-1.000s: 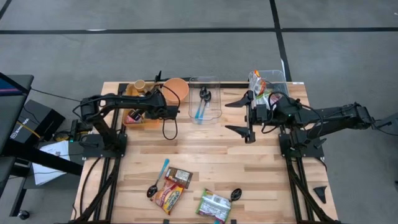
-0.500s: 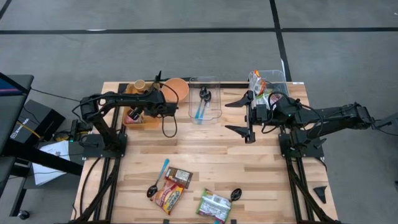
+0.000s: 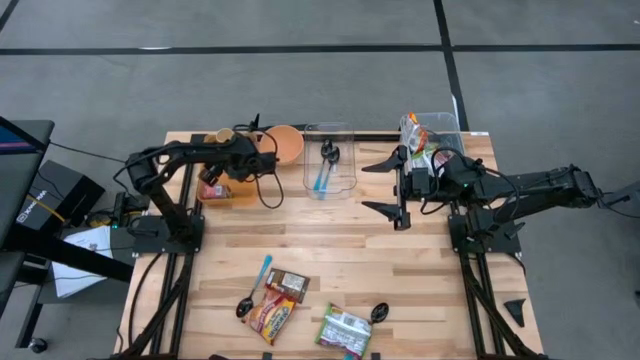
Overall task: Pick & Place Food Item
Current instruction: Put the white seasoning bottle into the orange bin
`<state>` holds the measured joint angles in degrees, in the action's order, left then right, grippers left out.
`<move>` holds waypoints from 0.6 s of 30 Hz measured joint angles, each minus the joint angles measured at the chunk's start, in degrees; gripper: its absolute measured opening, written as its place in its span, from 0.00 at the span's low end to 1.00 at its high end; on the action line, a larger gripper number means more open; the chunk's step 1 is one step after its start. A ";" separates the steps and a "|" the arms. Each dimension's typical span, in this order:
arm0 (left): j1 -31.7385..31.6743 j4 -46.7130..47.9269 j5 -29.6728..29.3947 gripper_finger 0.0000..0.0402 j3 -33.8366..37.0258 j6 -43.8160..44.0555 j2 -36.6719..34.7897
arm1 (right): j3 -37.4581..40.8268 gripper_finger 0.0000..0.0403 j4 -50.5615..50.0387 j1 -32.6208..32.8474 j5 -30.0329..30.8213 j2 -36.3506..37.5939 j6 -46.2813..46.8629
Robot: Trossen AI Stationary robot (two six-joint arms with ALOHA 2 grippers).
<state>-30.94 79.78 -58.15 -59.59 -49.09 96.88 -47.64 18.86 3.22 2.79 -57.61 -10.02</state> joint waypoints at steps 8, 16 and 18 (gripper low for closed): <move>-1.95 -5.48 -0.72 0.49 3.54 -5.96 0.00 | 0.00 0.88 0.01 0.00 0.00 -0.01 -0.41; -3.68 -8.23 -1.70 0.49 3.85 -9.08 1.82 | 0.00 0.88 0.02 0.00 0.00 -0.01 -0.45; -4.00 -8.28 -2.05 0.49 3.86 -9.11 2.97 | 0.00 0.88 0.02 -0.01 0.00 -0.01 -0.45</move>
<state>-34.94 71.50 -60.20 -55.74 -58.19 99.86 -47.64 18.87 3.21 2.79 -57.63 -10.47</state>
